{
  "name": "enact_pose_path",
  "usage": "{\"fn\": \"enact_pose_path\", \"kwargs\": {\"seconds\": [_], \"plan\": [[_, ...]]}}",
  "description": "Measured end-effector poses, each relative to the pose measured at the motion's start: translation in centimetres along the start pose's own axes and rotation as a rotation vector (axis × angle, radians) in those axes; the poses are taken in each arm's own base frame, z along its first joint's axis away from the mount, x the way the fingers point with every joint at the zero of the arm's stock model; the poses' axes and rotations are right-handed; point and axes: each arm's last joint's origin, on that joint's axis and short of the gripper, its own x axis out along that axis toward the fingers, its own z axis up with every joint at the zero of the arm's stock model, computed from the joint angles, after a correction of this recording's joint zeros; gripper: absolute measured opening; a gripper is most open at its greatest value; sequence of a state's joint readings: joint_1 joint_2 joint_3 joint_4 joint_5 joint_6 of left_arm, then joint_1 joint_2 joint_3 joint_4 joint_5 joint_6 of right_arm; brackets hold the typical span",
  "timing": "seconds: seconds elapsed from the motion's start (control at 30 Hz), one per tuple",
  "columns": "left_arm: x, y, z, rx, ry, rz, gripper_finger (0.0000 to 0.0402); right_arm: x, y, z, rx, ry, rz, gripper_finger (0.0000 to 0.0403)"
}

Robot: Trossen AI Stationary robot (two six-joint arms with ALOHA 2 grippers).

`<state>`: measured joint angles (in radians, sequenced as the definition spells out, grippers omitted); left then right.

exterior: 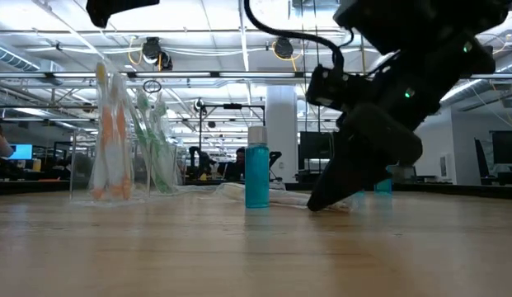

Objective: Pick & Place toothbrushing station
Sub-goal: Put the orange toothbrush into the bottom section of the transparent organizer

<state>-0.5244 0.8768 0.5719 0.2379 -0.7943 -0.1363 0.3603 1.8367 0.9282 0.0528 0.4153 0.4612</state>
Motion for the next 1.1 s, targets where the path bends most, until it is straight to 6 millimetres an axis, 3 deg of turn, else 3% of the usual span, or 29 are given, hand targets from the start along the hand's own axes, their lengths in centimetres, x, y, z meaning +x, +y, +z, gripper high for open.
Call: {"fn": "enact_pose_path", "kwargs": {"seconds": [0.53, 1.1], "plan": [[1.1, -0.4, -1.2, 0.002, 0.049, 0.02, 0.0232, 0.6, -1.5, -1.1, -0.049, 0.146, -0.086, 0.0248], [1.1, -0.5, -0.9, 0.003, 0.027, 0.013, 0.0232, 0.6, -1.8, -1.5, -0.094, 0.19, -0.08, 0.0115]]}}
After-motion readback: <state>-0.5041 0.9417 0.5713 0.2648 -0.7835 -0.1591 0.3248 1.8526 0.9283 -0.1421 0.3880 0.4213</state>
